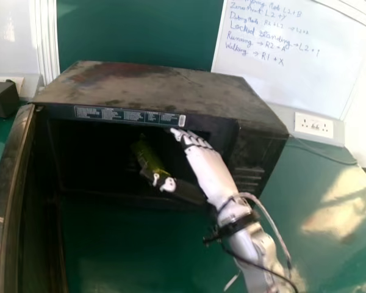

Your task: Put biscuit inside oven

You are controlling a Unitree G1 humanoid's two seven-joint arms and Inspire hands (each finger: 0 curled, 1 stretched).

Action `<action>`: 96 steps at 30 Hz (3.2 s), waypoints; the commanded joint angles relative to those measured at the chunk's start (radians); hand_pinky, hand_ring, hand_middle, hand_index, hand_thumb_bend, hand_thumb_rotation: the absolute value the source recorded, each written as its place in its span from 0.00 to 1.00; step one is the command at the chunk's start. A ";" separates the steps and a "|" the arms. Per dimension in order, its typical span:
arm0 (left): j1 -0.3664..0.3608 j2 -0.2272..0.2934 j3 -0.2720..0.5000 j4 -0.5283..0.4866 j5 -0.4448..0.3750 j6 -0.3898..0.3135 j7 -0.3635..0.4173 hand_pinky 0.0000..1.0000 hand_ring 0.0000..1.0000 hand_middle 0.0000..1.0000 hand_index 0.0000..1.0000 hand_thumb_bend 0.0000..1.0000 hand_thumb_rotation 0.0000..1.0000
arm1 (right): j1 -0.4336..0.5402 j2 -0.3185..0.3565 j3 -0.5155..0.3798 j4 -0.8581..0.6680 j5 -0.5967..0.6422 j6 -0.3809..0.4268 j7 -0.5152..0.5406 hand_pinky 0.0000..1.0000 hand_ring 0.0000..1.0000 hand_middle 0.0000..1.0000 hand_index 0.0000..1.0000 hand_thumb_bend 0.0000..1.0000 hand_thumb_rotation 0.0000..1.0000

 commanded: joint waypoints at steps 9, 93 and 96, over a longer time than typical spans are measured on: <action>-0.019 0.004 0.001 0.009 -0.021 -0.004 -0.010 0.64 0.72 0.75 0.73 0.87 0.90 | 0.147 -0.018 -0.103 -0.106 0.057 -0.111 -0.022 1.00 1.00 1.00 1.00 1.00 0.90; -0.114 0.049 -0.037 -0.073 -0.179 -0.042 -0.177 0.78 0.83 0.82 0.76 0.95 0.93 | 0.424 -0.008 -0.772 0.036 1.732 0.731 0.235 1.00 1.00 1.00 1.00 1.00 0.96; -0.093 0.054 -0.064 -0.099 -0.172 -0.028 -0.184 0.79 0.84 0.84 0.78 0.95 0.92 | 0.417 -0.001 -0.772 0.045 1.720 0.734 0.249 1.00 1.00 1.00 1.00 1.00 0.96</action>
